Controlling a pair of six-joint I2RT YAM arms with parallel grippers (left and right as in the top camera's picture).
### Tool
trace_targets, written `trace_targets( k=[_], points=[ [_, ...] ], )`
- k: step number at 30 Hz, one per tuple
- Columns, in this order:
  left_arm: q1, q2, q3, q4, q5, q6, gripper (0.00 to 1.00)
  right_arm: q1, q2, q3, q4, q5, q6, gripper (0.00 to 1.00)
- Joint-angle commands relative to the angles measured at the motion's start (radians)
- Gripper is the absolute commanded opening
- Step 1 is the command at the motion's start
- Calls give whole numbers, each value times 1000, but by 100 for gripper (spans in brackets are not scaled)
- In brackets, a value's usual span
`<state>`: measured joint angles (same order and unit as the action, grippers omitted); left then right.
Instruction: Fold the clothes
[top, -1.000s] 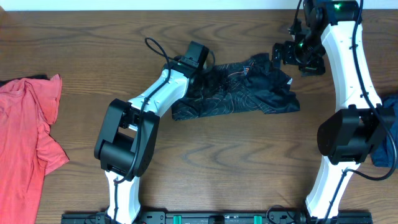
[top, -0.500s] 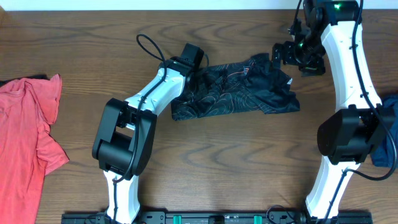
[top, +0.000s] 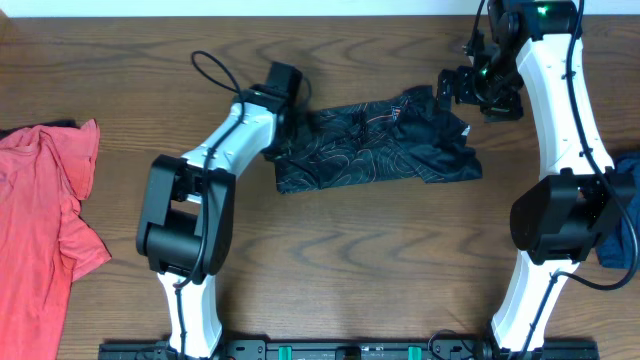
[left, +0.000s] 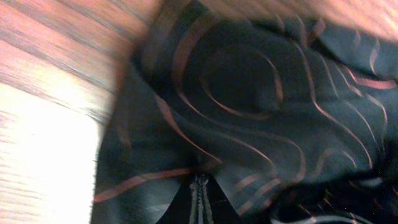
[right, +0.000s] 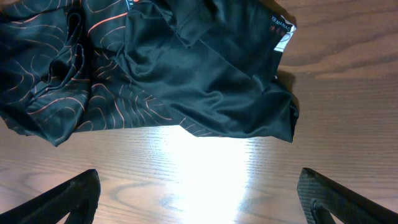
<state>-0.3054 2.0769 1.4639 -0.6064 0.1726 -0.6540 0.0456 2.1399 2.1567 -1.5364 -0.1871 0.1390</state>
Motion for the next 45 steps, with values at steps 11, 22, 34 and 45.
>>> trace_targets(
  k=[11, 22, 34, 45],
  points=[
    [-121, 18, 12, -5, 3, 32, 7, 8, -1, -5, 2, -5, -21, 99],
    [-226, 18, 12, 104, 135, 28, 7, 8, 0, -5, 3, -5, -21, 99],
    [-296, 18, 12, 176, 273, 31, 7, 0, 0, -5, 52, -5, 25, 99],
    [-175, -48, 12, 148, 239, 52, 6, -115, 92, -6, 62, -113, -75, 99]
  ],
)
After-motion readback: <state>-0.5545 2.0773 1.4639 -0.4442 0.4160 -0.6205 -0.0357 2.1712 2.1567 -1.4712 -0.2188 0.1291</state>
